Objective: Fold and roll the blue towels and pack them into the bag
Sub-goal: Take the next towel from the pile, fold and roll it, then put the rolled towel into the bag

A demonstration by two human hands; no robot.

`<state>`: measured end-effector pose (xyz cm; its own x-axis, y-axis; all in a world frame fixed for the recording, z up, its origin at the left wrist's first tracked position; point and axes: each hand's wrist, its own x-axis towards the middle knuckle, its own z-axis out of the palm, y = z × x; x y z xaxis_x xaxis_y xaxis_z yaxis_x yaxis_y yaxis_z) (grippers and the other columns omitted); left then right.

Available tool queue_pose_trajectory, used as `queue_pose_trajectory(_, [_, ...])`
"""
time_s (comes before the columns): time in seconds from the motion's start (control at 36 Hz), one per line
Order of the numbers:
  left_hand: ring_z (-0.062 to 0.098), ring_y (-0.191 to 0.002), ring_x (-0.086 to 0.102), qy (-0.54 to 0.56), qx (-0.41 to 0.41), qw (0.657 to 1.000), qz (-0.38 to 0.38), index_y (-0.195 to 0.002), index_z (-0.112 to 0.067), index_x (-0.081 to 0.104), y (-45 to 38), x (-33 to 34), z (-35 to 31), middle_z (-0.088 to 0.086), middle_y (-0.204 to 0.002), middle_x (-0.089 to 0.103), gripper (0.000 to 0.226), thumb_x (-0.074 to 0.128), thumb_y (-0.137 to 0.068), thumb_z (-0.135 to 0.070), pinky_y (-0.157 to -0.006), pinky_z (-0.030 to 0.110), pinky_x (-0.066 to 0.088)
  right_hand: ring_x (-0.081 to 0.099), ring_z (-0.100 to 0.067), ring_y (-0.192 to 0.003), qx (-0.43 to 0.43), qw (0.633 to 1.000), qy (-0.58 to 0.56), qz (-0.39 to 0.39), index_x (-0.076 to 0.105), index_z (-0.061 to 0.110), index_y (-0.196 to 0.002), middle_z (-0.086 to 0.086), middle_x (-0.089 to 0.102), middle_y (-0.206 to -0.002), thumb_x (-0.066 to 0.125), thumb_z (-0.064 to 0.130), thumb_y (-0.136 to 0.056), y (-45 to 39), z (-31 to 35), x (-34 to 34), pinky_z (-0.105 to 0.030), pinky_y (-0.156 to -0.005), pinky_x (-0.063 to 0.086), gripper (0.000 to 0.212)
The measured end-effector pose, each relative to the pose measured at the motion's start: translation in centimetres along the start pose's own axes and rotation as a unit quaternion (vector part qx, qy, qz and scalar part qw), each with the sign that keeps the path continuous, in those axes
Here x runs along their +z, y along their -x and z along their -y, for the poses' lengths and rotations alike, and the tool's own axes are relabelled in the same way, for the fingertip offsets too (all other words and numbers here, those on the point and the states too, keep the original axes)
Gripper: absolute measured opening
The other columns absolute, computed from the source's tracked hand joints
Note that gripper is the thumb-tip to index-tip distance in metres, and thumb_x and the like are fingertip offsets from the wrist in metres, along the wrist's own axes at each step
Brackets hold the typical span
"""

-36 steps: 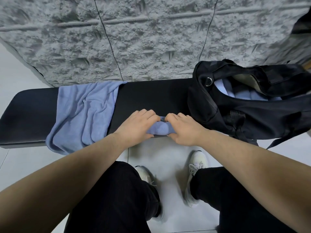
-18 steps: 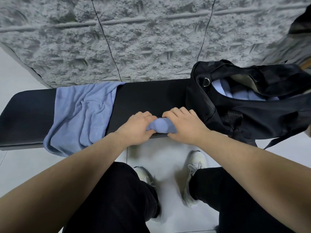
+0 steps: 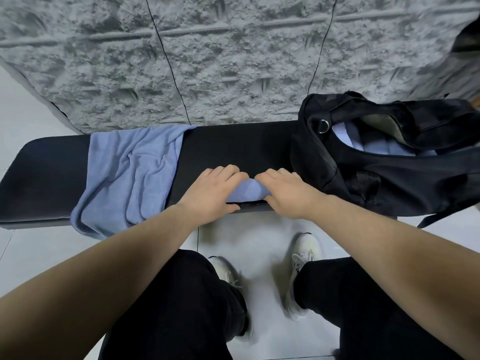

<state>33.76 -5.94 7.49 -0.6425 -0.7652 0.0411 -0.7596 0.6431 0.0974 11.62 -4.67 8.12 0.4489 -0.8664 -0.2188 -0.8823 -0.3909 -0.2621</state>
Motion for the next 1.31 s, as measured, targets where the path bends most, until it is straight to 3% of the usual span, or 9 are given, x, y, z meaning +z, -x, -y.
queue_pose_trajectory(0.17, [0.022, -0.099, 0.053, 0.061, -0.037, 0.997, 0.036, -0.133, -0.025, 0.052, -0.8, 0.1, -0.2, -0.004, -0.120, 0.055, 0.047, 0.065, -0.088, -0.032, -0.085, 0.034, 0.039, 0.044, -0.020, -0.108, 0.016, 1.000, -0.022, 0.013, 0.044, 0.026, -0.133, 0.004, 0.048, -0.118, 0.053, 0.032, -0.089, -0.3, -0.1, -0.8, -0.039, -0.092, 0.037, 0.046])
queue_pose_trajectory(0.31, [0.017, -0.098, 0.046, 0.064, -0.063, 0.995, 0.037, -0.133, -0.026, 0.048, -0.9, 0.3, -0.3, -0.008, -0.114, 0.051, 0.045, 0.057, -0.089, -0.032, -0.080, 0.027, 0.027, 0.042, -0.019, -0.113, -0.003, 0.996, 0.068, -0.057, 0.037, 0.033, -0.140, 0.009, 0.046, -0.125, 0.066, 0.053, -0.077, 0.0, 0.1, 0.0, -0.039, -0.093, 0.036, 0.072])
queue_pose_trajectory(0.44, [0.016, -0.089, 0.047, 0.120, -0.094, 0.987, 0.052, -0.105, -0.031, 0.049, -1.3, 0.2, -0.9, -0.017, -0.089, 0.043, 0.030, 0.060, -0.077, -0.035, -0.074, 0.030, 0.033, 0.047, -0.023, -0.109, 0.009, 0.992, 0.112, -0.057, 0.038, 0.029, -0.137, 0.004, 0.050, -0.120, 0.071, 0.043, -0.080, -0.2, 0.4, 0.2, -0.037, -0.087, 0.039, 0.067])
queue_pose_trajectory(0.56, [0.014, -0.088, 0.056, 0.320, -0.138, 0.936, 0.056, -0.115, -0.028, 0.046, -0.3, -0.4, -0.8, -0.010, -0.100, 0.058, 0.052, 0.073, -0.071, -0.021, -0.073, 0.032, 0.048, 0.053, -0.023, -0.101, 0.004, 0.997, 0.071, -0.040, 0.041, 0.027, -0.136, 0.002, 0.054, -0.117, 0.061, 0.035, -0.087, 0.0, 0.6, -0.3, -0.035, -0.081, 0.043, 0.053])
queue_pose_trajectory(0.75, [-0.004, -0.105, 0.055, 0.501, -0.199, 0.837, -0.094, -0.121, -0.038, 0.043, 0.2, -1.4, -0.8, -0.008, -0.119, 0.055, 0.065, 0.075, -0.067, -0.022, -0.083, 0.010, 0.044, 0.061, -0.022, -0.085, 0.093, 0.986, -0.136, 0.007, 0.044, 0.031, -0.125, 0.004, 0.064, -0.099, 0.063, 0.043, -0.077, 1.1, 0.7, -1.7, -0.037, -0.073, 0.052, 0.053])
queue_pose_trajectory(0.86, [-0.001, -0.120, 0.050, 0.500, -0.206, 0.835, -0.101, -0.127, -0.039, 0.045, -0.7, -2.1, -1.3, -0.010, -0.131, 0.051, 0.061, 0.077, -0.078, -0.021, -0.098, 0.020, 0.044, 0.066, -0.019, -0.076, 0.123, 0.962, -0.246, 0.011, 0.045, 0.033, -0.121, 0.006, 0.064, -0.095, 0.064, 0.042, -0.078, 2.2, 0.9, -2.8, -0.038, -0.064, 0.058, 0.048])
queue_pose_trajectory(0.97, [-0.013, -0.092, 0.045, 0.367, -0.245, 0.874, -0.203, -0.107, -0.028, 0.048, -1.9, -3.4, -2.9, -0.003, -0.116, 0.041, 0.044, 0.080, -0.077, -0.024, -0.076, 0.007, 0.039, 0.067, -0.019, -0.074, 0.140, 0.934, -0.328, -0.018, 0.042, 0.031, -0.126, 0.007, 0.061, -0.098, 0.066, 0.037, -0.081, 2.8, 1.0, -4.3, -0.033, -0.055, 0.056, 0.051])
queue_pose_trajectory(1.14, [0.008, -0.053, 0.032, 0.349, -0.273, 0.868, -0.222, -0.066, -0.018, 0.033, -3.5, -5.9, -6.8, -0.004, -0.060, 0.037, 0.035, 0.060, -0.086, -0.008, -0.051, 0.021, 0.029, 0.067, -0.020, -0.083, 0.150, 0.937, -0.307, -0.078, 0.037, 0.030, -0.125, 0.004, 0.063, -0.096, 0.067, 0.042, -0.078, 3.9, 1.7, -6.7, -0.038, -0.075, 0.056, 0.057])
queue_pose_trajectory(1.31, [0.015, -0.059, 0.035, 0.522, -0.337, 0.739, -0.262, -0.068, -0.018, 0.036, -5.8, -9.1, -11.4, 0.008, -0.068, 0.038, 0.034, 0.063, -0.088, -0.026, -0.059, 0.032, 0.034, 0.064, -0.024, -0.083, 0.169, 0.947, -0.238, -0.133, 0.035, 0.024, -0.116, 0.002, 0.064, -0.091, 0.065, 0.050, -0.079, 6.4, 2.3, -9.1, -0.042, -0.073, 0.053, 0.055])
